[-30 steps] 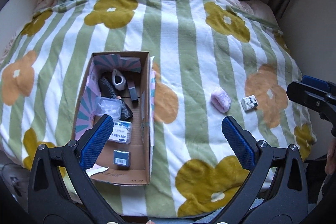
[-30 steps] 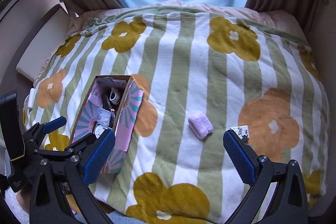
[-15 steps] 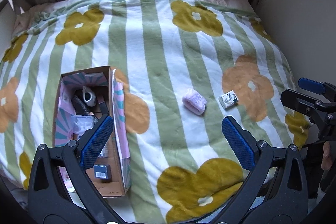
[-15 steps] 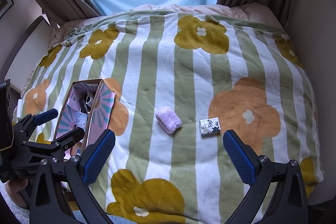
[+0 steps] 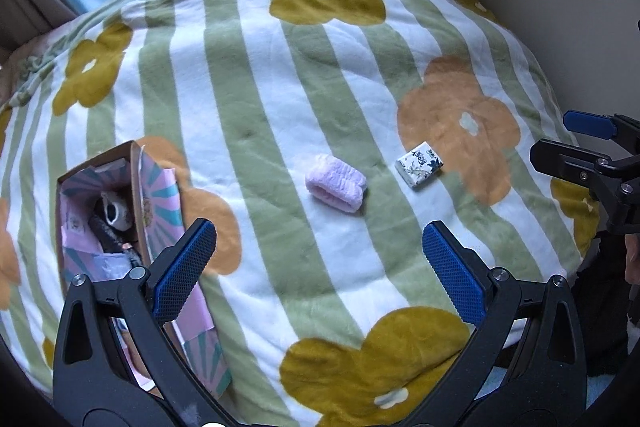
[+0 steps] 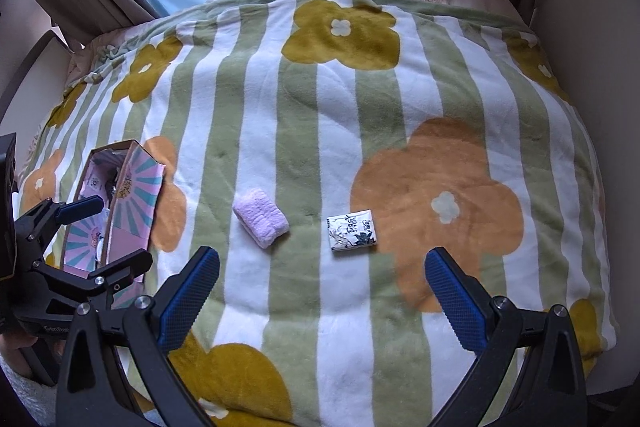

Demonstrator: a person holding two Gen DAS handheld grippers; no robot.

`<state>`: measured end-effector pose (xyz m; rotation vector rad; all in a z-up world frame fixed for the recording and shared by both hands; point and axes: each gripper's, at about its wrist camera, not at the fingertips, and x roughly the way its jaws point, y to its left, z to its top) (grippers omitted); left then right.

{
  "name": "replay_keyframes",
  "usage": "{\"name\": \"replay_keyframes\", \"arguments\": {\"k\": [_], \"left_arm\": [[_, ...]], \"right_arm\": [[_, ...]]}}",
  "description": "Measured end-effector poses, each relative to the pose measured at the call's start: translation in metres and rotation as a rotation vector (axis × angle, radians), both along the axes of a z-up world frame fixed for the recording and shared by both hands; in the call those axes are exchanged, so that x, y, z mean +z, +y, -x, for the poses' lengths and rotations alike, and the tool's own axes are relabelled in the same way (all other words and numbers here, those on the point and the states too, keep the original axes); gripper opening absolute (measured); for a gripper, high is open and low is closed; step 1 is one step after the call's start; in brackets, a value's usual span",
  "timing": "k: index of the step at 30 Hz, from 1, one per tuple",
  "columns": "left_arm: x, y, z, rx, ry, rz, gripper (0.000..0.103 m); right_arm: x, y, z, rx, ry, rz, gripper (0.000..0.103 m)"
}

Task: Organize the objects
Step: 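Move both grippers back from the cardboard box toward the sponge and tissue pack, then grasp the pink sponge with the left gripper while the right grasps the tissue pack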

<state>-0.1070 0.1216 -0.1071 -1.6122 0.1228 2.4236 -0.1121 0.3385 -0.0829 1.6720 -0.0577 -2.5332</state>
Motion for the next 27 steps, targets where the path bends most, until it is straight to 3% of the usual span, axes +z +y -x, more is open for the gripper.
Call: {"name": "replay_keyframes", "arguments": {"k": [14,21,27], "left_arm": [[-0.133,0.048,0.065,-0.114,-0.099,0.040,0.103],[-0.182,0.059,0.082,-0.162,-0.134,0.077,0.103],[-0.204,0.064,0.089,-0.201,-0.144,0.095,0.103]], "right_arm": [[-0.128,0.028,0.059,0.034,-0.097,-0.018,0.102],[-0.165,0.027,0.069,0.044,-0.127,-0.034,0.101],[-0.185,0.022,0.070,0.077,-0.155,-0.050,0.088]]}}
